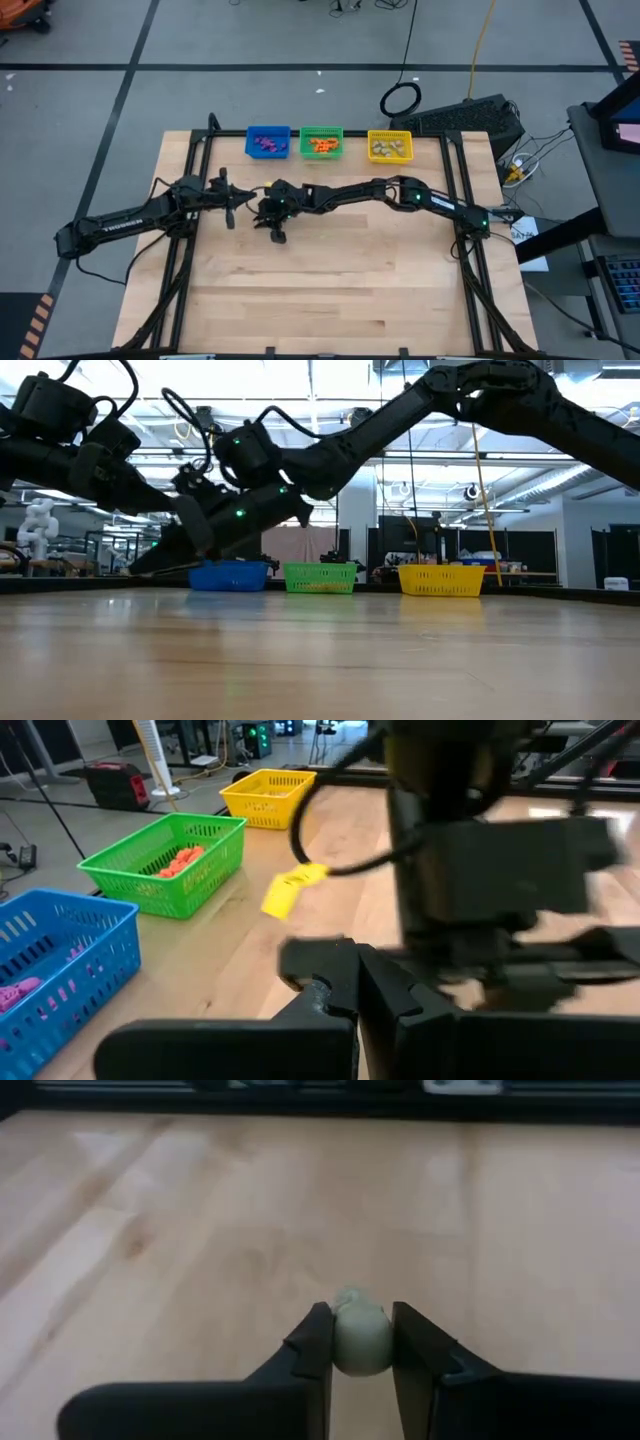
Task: Sort Halloween decoration
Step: Put the grey skull toy into the yellow basket
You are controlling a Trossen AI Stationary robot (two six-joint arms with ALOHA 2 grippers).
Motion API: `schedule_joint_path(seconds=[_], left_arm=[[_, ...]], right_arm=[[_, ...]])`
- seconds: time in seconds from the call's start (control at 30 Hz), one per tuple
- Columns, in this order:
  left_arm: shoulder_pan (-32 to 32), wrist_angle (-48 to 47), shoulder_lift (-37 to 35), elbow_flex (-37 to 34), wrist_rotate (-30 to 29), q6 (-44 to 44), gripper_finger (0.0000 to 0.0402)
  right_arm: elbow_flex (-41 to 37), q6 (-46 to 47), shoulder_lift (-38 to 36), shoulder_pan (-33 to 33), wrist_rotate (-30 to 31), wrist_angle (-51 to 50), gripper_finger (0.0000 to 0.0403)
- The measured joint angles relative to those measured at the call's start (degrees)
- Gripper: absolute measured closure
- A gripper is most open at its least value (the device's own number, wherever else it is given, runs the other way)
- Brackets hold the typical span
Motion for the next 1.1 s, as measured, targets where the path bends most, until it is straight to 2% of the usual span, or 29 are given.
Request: schedule_joint_path(seconds=[0.1,0.2,0.4,0.53,0.7,0.87,0.97,1.1], left_arm=[[0.0,0.05,0.0,0.0,-0.04,-0.06,0.0402],[0.0,0.22,-0.01,0.01,-0.21,-0.07,0.0402],[0.0,0.65,-0.55,0.0,-0.87,-0.09,0.0402],[0.0,2.67,-0.55,0.02,-0.87,-0.26,0.0402],[0.0,5.66,-0.56,0.0,-0.87,-0.46,0.0402],[0.0,7.77,-0.57,0.0,-0.87,-0.52,0.0402],[0.0,8.36,-0.57,0.0,-0.85,-0.6,0.0402],[0.0,8.91,-0.57,0.0,-0.84,-1.81,0.0402]], right_arm=[[-3.55,-0.06,-1.99,-0.7,0.47,1.85,0.0362],[-10.69,0.08,-5.63,-1.14,3.33,6.39,0.0362],[-34.27,3.15,-17.46,-2.54,9.78,21.18,0.0362],[-49.34,4.21,-29.75,-3.47,18.92,26.02,0.0362],[-64.93,6.36,-44.96,-5.2,29.97,25.26,0.0362],[-76.0,12.45,-59.11,-9.72,41.94,21.82,0.0362],[-79.5,16.03,-64.02,-14.3,46.28,18.79,0.0362],[-80.82,20.04,-64.87,-21.38,46.66,15.15,0.0362]])
